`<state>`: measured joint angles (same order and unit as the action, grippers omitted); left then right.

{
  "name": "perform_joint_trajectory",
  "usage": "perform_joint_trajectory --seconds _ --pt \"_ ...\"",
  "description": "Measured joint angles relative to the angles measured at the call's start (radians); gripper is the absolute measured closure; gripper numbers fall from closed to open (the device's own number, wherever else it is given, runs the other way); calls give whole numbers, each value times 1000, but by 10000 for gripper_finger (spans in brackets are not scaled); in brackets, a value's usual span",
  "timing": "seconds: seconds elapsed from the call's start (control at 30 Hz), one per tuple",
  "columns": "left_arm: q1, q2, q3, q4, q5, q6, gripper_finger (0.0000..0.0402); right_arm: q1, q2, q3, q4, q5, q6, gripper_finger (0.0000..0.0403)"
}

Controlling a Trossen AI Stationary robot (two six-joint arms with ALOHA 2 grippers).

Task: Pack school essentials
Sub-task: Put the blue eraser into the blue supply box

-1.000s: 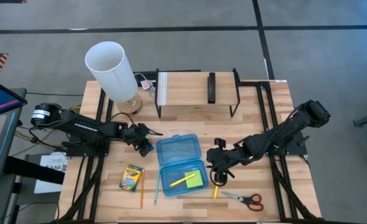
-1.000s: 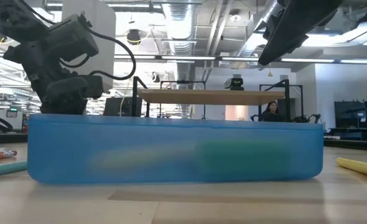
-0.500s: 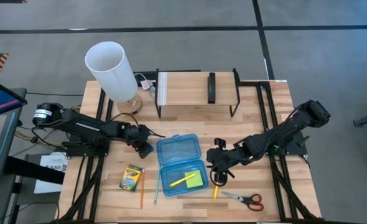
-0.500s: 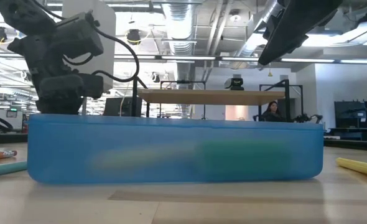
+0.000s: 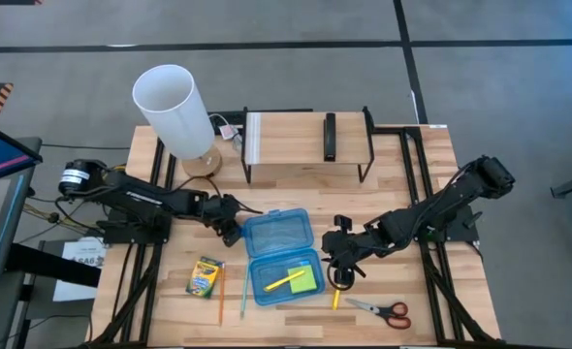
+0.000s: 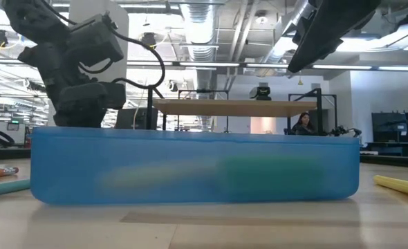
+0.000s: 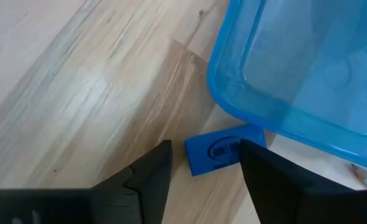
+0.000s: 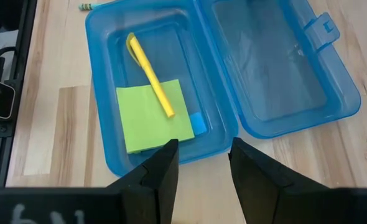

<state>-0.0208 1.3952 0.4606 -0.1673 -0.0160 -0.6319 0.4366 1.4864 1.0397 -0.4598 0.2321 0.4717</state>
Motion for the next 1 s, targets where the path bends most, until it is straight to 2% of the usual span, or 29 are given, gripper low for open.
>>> perform_joint_trajectory --seconds 0.5,0.7,1.0 --pt "1 0 -2 6 -8 21 392 0 0 0 -2 0 0 242" --pt "1 -41 9 -25 -13 47 401 -1 0 0 -3 0 0 242" --pt "-14 -145 35 -164 -45 56 401 -1 0 0 -5 0 0 242"
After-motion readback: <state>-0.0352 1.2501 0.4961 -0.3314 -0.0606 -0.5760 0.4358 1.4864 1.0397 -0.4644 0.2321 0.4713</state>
